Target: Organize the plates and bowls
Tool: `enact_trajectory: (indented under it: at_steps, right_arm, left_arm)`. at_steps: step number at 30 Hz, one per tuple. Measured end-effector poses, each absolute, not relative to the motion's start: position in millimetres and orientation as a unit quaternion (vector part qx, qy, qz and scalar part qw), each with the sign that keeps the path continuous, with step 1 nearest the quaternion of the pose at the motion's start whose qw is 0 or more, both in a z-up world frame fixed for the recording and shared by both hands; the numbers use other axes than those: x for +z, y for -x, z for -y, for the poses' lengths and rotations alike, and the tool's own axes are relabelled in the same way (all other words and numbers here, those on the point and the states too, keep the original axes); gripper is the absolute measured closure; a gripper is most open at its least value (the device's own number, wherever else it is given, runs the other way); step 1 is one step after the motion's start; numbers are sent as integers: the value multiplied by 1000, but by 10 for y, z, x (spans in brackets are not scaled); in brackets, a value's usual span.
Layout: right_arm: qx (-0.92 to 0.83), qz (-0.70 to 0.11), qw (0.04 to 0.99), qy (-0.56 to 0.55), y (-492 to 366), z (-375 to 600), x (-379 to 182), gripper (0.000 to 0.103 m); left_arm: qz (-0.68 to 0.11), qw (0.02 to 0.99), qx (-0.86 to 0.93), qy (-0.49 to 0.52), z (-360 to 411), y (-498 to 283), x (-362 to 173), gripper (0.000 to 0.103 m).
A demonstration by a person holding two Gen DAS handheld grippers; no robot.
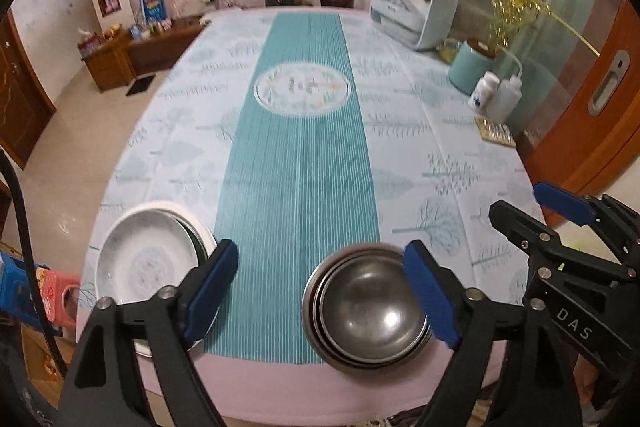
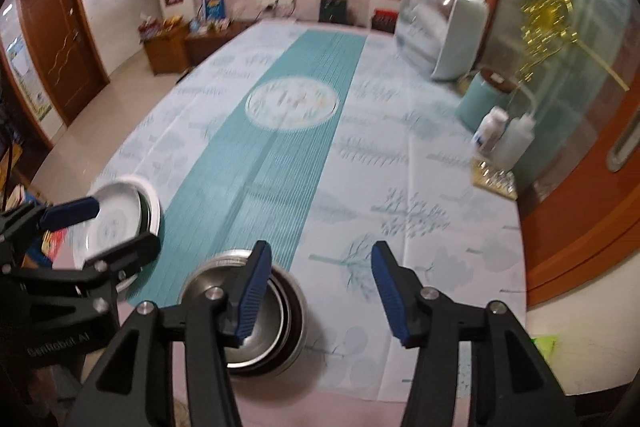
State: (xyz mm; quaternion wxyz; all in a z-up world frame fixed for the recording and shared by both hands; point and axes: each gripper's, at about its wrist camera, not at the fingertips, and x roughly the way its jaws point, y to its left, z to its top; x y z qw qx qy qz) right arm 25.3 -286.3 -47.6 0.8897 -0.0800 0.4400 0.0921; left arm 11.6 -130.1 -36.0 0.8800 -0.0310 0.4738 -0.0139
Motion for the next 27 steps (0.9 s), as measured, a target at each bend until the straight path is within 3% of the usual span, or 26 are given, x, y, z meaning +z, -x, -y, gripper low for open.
enact_trajectory:
  at_steps: [3,13,27]
  right_arm:
    - [74,-413,905,74,-205,2886,-348,40]
    - [49,-370,926,57,-51,2913,-128,39]
    - [50,-376,924,51,76,2920,-152,38]
  left_arm:
    - [-453,891,0,21,1331,-79,-263,15]
    - [-425,905,16,26,1359,54,-74,14]
    - [-433,901,40,17,1387,154,-62,14]
